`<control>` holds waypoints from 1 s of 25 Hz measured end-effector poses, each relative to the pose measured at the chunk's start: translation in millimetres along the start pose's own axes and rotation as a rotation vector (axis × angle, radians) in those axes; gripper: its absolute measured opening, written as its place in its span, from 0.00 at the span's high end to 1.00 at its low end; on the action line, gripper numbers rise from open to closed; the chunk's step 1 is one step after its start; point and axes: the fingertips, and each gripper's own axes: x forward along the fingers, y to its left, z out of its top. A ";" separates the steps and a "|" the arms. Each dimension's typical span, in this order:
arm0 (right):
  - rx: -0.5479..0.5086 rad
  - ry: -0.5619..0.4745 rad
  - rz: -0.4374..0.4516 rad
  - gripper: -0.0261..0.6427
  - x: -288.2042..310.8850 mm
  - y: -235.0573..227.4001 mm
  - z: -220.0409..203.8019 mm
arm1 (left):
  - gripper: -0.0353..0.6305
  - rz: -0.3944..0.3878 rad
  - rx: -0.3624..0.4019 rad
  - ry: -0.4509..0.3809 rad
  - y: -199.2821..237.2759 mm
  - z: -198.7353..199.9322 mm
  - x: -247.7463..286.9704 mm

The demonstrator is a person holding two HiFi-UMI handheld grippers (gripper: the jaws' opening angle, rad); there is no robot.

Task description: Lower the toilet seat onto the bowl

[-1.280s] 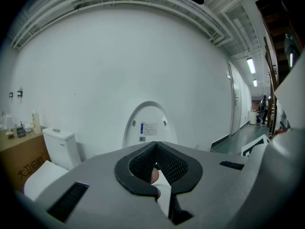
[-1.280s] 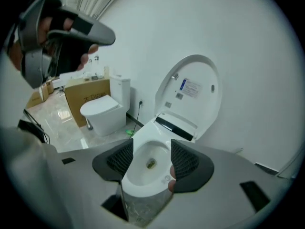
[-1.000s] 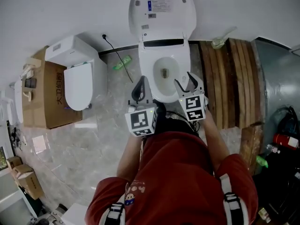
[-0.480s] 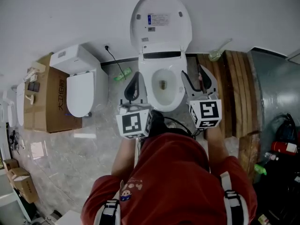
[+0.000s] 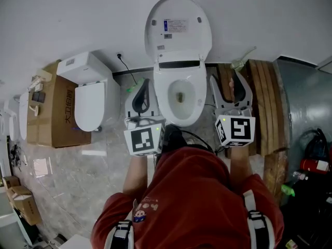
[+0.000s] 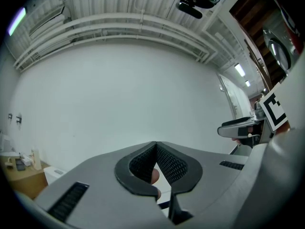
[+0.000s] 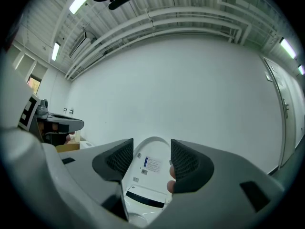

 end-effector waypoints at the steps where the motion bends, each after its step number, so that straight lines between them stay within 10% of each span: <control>1: 0.001 0.001 0.001 0.60 -0.3 1.3 -0.2 | 0.93 0.007 0.005 0.004 3.6 -0.2 -0.3; 25: -0.012 -0.003 -0.035 0.94 -2.8 11.9 0.4 | 0.93 -0.013 -0.026 -0.012 -1.3 -2.1 -3.4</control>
